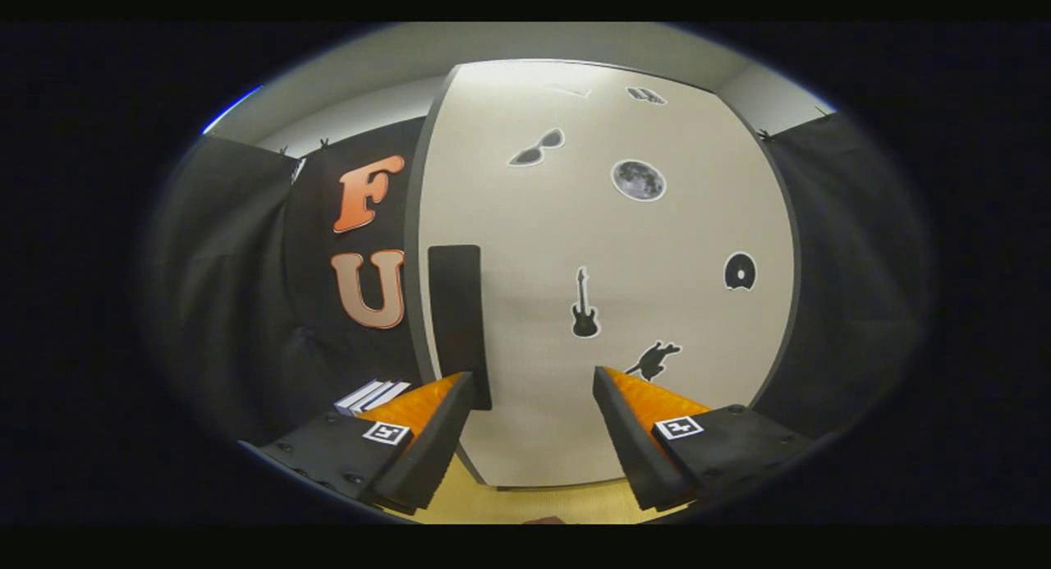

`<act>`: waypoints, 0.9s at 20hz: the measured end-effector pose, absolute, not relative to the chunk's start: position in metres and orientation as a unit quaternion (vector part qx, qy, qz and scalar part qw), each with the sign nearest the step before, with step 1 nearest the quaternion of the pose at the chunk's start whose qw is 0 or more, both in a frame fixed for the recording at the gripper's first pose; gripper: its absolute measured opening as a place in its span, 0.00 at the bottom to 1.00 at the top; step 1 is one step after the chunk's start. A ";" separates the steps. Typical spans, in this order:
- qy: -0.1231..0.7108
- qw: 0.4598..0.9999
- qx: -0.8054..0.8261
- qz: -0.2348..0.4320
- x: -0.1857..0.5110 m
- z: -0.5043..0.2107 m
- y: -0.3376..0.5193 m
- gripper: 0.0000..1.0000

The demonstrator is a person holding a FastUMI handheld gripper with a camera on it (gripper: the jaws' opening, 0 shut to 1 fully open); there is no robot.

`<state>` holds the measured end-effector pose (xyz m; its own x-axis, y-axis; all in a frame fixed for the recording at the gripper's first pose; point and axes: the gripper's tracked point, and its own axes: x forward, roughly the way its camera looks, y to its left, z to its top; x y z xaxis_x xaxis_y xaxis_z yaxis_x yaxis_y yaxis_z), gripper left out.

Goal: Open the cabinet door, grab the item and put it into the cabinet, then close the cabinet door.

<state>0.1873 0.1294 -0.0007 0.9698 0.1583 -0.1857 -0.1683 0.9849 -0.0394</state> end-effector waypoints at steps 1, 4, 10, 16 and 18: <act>0.092 0.992 -0.024 0.087 0.179 0.001 0.128 0.93; 0.088 0.991 -0.025 0.102 0.144 0.006 0.120 0.93; 0.060 0.991 -0.036 0.118 0.082 0.022 0.097 0.93; 0.034 0.994 -0.038 0.095 0.022 0.038 0.056 0.93; 0.028 0.995 -0.041 0.083 0.005 0.035 0.043 0.93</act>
<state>0.0050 0.0427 0.0353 0.9846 0.1633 -0.0624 -0.1679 0.9828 -0.0770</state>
